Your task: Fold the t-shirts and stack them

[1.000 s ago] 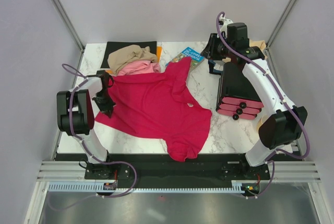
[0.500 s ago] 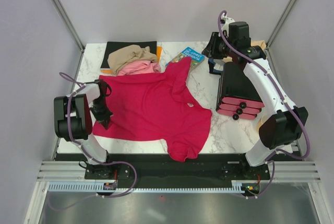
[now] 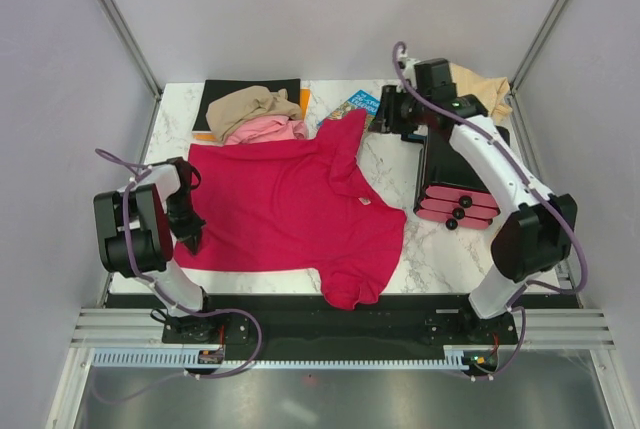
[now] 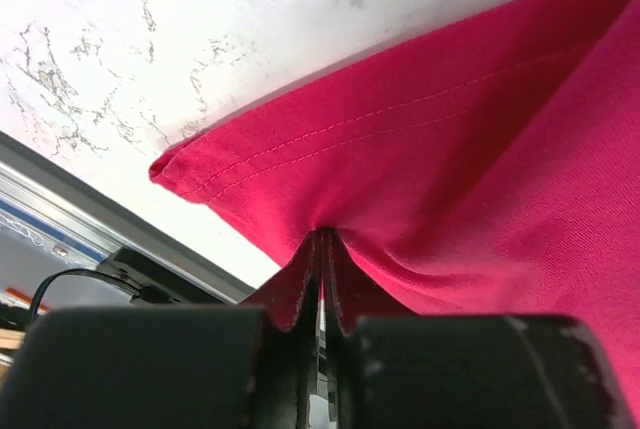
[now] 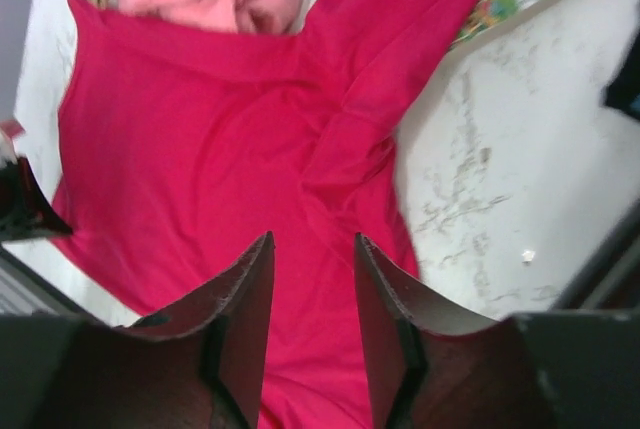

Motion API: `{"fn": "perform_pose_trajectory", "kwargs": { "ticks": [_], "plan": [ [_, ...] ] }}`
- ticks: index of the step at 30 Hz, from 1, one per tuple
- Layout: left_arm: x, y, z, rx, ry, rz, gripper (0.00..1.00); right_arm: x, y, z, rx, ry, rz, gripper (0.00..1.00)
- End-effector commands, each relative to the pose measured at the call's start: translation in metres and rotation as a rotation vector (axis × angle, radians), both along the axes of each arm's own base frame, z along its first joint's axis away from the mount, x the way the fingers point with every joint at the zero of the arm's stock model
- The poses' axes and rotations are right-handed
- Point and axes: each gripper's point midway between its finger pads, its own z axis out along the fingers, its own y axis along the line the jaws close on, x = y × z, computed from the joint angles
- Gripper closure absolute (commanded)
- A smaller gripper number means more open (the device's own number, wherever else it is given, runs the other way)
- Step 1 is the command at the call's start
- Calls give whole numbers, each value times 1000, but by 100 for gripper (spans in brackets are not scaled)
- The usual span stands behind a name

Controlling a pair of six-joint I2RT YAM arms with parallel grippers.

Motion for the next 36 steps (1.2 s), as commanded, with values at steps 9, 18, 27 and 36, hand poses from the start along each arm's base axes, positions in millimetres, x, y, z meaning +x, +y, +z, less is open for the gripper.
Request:
{"fn": "perform_pose_trajectory", "kwargs": {
  "ticks": [9,18,27,36],
  "plan": [
    [71,6,80,26,-319,49,70,-43,99,-105,-196,204,235,47],
    [95,0,95,-12,-391,54,71,-29,117,-161,-308,251,276,44],
    [90,0,94,0,-394,22,71,-28,124,-198,-430,293,276,46],
    [93,-4,92,-8,-399,-4,72,-23,107,-225,-544,323,220,57]
  ]
}}
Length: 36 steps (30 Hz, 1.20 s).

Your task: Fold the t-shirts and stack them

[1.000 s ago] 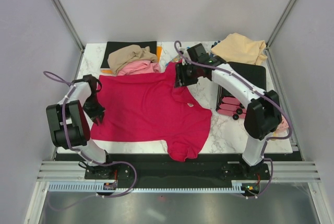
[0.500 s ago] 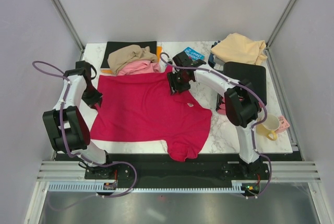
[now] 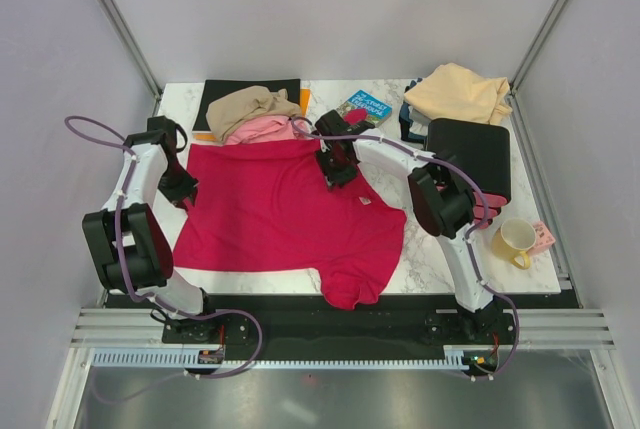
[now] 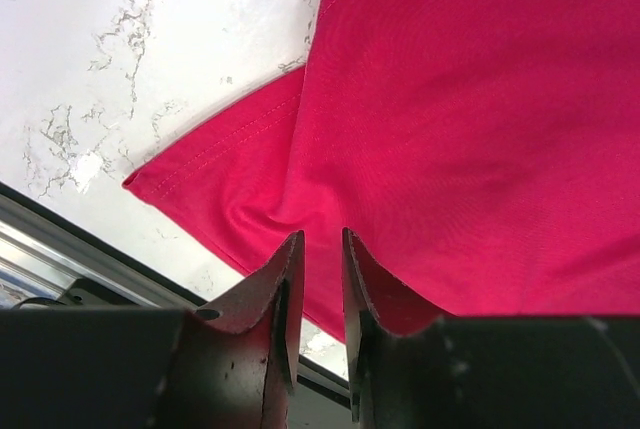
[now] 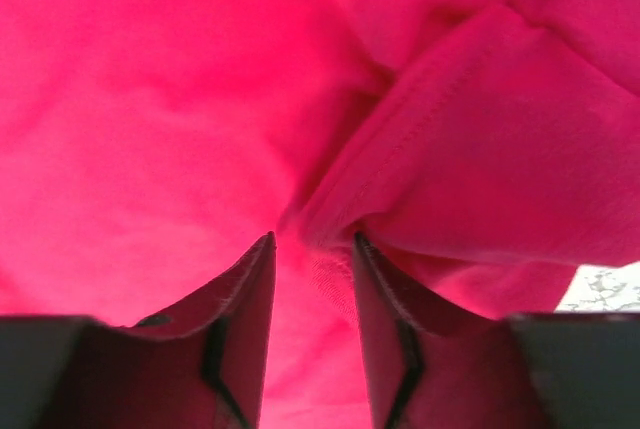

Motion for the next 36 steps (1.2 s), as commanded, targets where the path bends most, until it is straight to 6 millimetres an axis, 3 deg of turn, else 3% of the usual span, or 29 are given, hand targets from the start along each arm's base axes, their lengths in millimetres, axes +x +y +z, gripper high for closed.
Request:
{"fn": "perform_pose_trajectory", "kwargs": {
  "ticks": [1,3,6,16,23,30,36],
  "plan": [
    [4,-4,5,0,-35,-18,72,12,-13,-3,-84,-37,-31,62],
    [5,-5,4,2,-36,-22,72,13,-15,-1,-94,-50,-40,77],
    [6,-7,3,1,-30,-33,73,17,-14,8,-85,-71,-44,91],
    [11,-24,-8,-24,-4,-99,75,34,-20,80,-57,-229,-71,97],
    [20,-29,-8,-28,-10,-123,75,48,-53,117,-137,-323,-132,98],
    [19,-29,-11,-28,4,-144,75,71,-107,110,-273,-335,-253,96],
    [20,-29,-12,-25,12,-160,75,77,-123,90,-344,-304,-289,95]
  ]
}}
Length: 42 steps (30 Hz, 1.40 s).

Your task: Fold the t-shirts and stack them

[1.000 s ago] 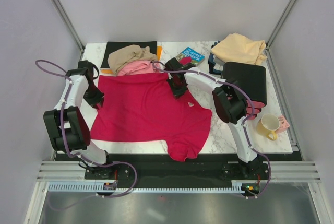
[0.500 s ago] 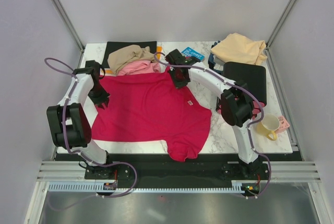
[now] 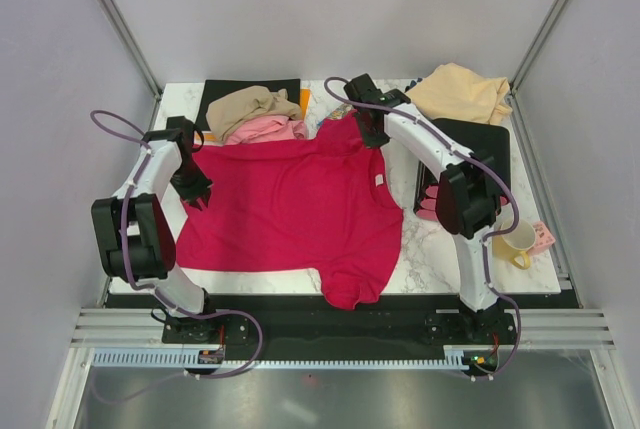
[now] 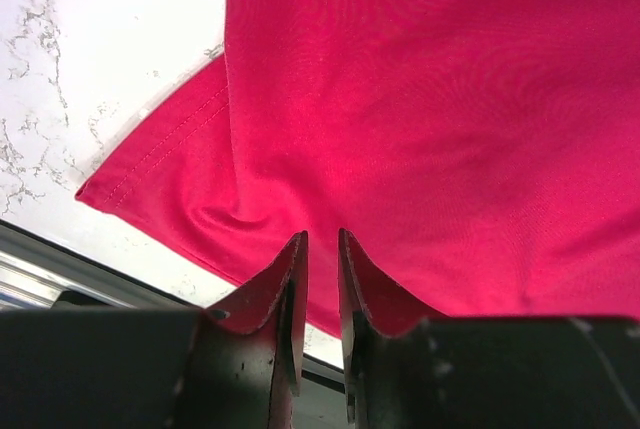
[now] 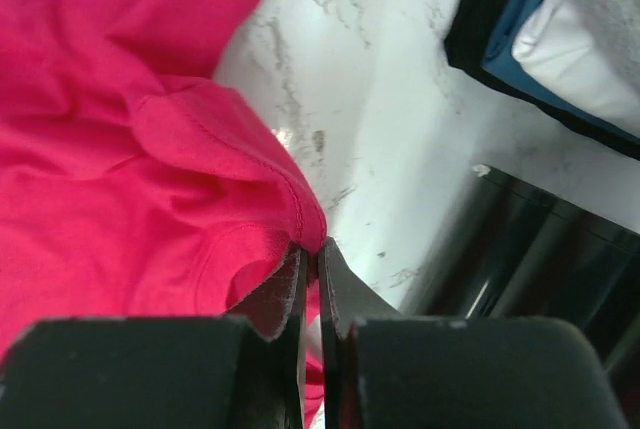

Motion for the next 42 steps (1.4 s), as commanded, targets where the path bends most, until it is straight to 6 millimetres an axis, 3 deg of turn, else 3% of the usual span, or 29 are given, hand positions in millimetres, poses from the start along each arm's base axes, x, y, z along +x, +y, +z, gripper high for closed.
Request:
{"fn": "perform_pose_trajectory", "kwargs": {
  "ticks": [1,15,17,18,21,29,33,35,36,40,42],
  "plan": [
    [14,2,6,6,-33,-43,75,8,-12,-6,-72,-3,-44,95],
    [14,0,6,-3,-28,-66,76,14,-36,-57,-152,98,-116,91],
    [14,-1,5,-6,-25,-69,76,13,-39,-60,-164,108,-122,84],
    [15,-2,5,-10,-26,-71,76,12,-42,-62,-169,115,-126,74],
    [16,-6,5,-16,-27,-83,76,13,-49,-61,-190,104,-156,65],
    [16,-14,7,-4,-25,-104,75,25,-68,-31,-220,14,-227,63],
    [18,-11,11,28,-35,-98,74,31,-72,1,-175,-58,-252,63],
    [24,-6,16,52,-63,-73,71,35,-66,16,-123,-93,-248,63],
    [32,-5,23,57,-92,-68,71,41,-62,33,-83,-140,-243,61],
    [62,-12,47,16,-195,-18,70,60,-40,64,66,-227,-199,54],
    [76,-17,61,-8,-248,1,70,72,-22,54,139,-207,-145,48]
  ]
}}
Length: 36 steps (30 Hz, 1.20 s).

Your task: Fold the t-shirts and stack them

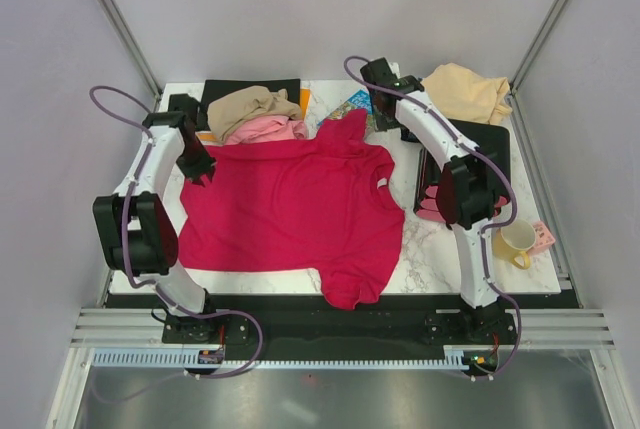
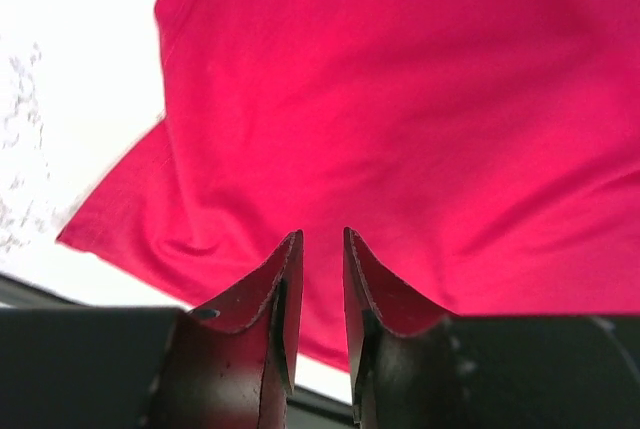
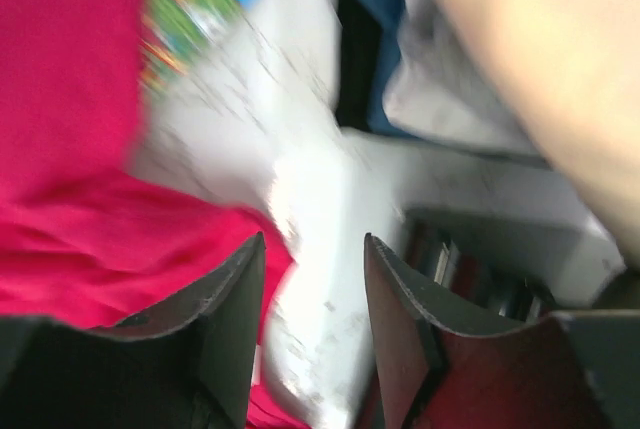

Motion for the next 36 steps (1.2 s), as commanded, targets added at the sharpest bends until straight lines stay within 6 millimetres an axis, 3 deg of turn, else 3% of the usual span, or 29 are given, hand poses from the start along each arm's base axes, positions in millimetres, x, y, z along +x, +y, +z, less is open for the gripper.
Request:
{"fn": "perform_pose_trajectory", "kwargs": {
  "ticks": [1,2,3,4,5,8,9,14,18,27,36],
  "plan": [
    [42,-7,37,-39,-162,59,70,46,45,66,239,-208,98,48],
    [45,-9,40,-41,-170,57,70,52,52,62,258,-205,116,48],
    [48,-10,45,-39,-187,54,70,59,59,42,268,-178,125,49],
    [47,-11,47,-39,-192,51,70,69,63,50,276,-209,138,49],
    [47,-12,48,-38,-195,47,70,75,65,32,270,-190,134,49],
    [36,-17,49,-33,-194,34,70,92,68,24,294,-222,131,48],
    [30,-16,44,-28,-179,36,70,101,68,25,312,-255,125,46],
    [12,-29,31,-26,-134,-16,71,118,71,-11,393,-254,121,44],
    [9,-33,32,-26,-134,-37,71,126,80,-24,419,-261,139,44],
    [10,-41,29,-33,-124,-71,71,138,89,-32,462,-293,167,42],
    [7,-43,25,-23,-105,-91,71,142,77,-58,443,-273,124,41]
  ]
}}
